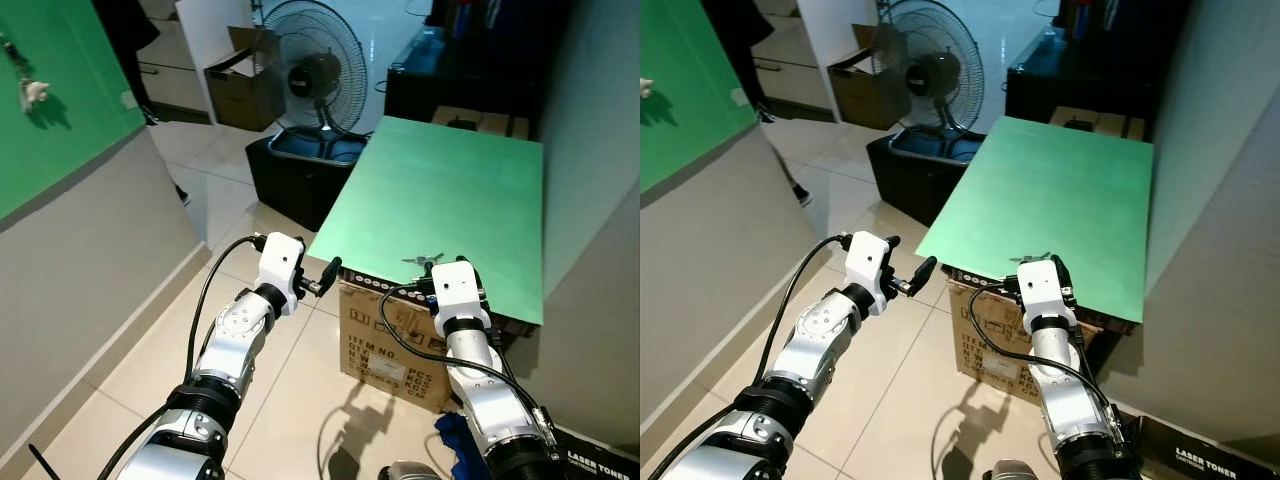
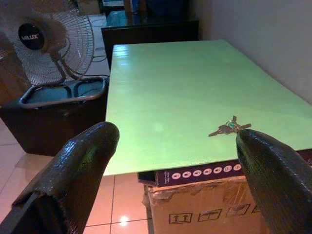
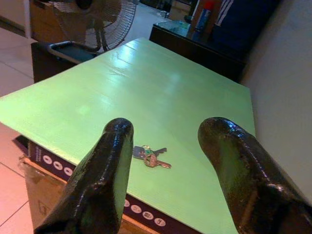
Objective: Hang keys on a hook
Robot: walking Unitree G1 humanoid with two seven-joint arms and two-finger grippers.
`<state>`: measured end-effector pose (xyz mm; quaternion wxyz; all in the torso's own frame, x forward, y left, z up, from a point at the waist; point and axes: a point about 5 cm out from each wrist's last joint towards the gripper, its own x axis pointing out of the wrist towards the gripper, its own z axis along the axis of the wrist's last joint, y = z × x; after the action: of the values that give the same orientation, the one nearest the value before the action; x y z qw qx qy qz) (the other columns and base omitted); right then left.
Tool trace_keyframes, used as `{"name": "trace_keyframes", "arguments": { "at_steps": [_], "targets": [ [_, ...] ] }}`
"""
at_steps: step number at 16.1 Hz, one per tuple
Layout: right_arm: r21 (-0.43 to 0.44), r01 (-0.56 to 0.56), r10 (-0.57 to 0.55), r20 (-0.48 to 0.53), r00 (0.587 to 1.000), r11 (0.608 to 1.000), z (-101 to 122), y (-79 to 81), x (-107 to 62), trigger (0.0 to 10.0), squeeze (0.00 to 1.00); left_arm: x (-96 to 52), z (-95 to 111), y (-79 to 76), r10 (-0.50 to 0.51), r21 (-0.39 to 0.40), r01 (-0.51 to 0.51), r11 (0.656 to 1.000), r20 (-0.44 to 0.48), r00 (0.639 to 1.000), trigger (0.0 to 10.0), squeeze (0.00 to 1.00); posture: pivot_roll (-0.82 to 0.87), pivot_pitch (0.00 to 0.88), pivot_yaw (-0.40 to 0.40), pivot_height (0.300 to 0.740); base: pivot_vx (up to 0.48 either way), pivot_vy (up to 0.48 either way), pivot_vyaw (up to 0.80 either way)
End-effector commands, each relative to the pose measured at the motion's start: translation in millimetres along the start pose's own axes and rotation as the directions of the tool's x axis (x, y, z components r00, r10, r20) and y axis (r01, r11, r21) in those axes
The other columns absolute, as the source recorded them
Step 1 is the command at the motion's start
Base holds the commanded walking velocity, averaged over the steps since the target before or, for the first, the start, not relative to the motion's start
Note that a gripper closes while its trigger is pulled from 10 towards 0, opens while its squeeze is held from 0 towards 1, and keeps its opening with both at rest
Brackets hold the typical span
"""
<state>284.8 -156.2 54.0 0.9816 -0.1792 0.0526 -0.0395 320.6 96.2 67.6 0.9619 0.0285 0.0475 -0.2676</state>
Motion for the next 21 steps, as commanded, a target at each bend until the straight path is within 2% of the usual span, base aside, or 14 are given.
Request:
{"name": "trace_keyframes", "arguments": {
  "at_steps": [1,4,5,10,17,19,21],
  "targets": [
    [0.003,-0.002,0.002,0.010,1.000,1.000,1.2,2.0,-0.9,10.0,1.00,0.8,1.7,2.8,-0.002,0.024,0.002,1.000,-0.005,1.000,10.0,0.00,-0.22,0.000,0.106,0.731,0.000,0.000,0.00],
    [-0.007,0.057,-0.057,-0.001,0.998,0.998,-0.3,-4.7,-1.2,10.0,1.00,1.4,1.8,3.9,-0.002,0.034,0.002,0.999,-0.014,1.000,10.0,0.00,-0.23,0.000,0.110,0.731,0.000,0.000,0.00],
    [-0.018,0.068,-0.068,-0.006,0.998,0.998,-0.3,-7.0,-0.5,10.0,0.00,2.1,1.9,4.4,-0.004,0.051,0.005,0.999,-0.021,1.000,10.0,0.00,-0.23,0.000,0.114,0.731,0.000,0.000,0.00],
    [-0.020,0.061,-0.061,-0.014,0.998,0.998,-1.9,-4.2,-2.1,10.0,0.00,4.1,5.1,-2.2,-0.079,0.076,0.079,0.994,-0.005,0.997,10.0,0.00,-0.25,0.000,0.136,0.731,0.356,0.000,0.00],
    [-0.018,0.056,-0.057,-0.018,0.998,0.998,-3.5,-1.5,-4.3,10.0,0.00,5.0,5.4,-2.7,-0.089,0.068,0.090,0.994,-0.004,0.996,10.0,0.00,-0.25,0.000,0.146,0.731,0.444,0.000,0.00],
    [-0.018,0.055,-0.055,-0.022,0.998,0.998,-4.3,-0.9,-4.8,10.0,0.00,5.6,5.0,-5.0,-0.104,0.088,0.104,0.991,-0.011,0.995,10.0,0.00,-0.25,0.000,0.148,0.731,0.456,0.000,0.00],
    [-0.019,0.050,-0.051,-0.023,0.998,0.999,-4.2,1.1,-5.3,10.0,0.00,5.5,4.0,-7.4,-0.114,0.096,0.115,0.989,-0.012,0.993,10.0,0.00,-0.25,0.000,0.149,0.731,0.156,-0.407,0.00]
  ]
}}
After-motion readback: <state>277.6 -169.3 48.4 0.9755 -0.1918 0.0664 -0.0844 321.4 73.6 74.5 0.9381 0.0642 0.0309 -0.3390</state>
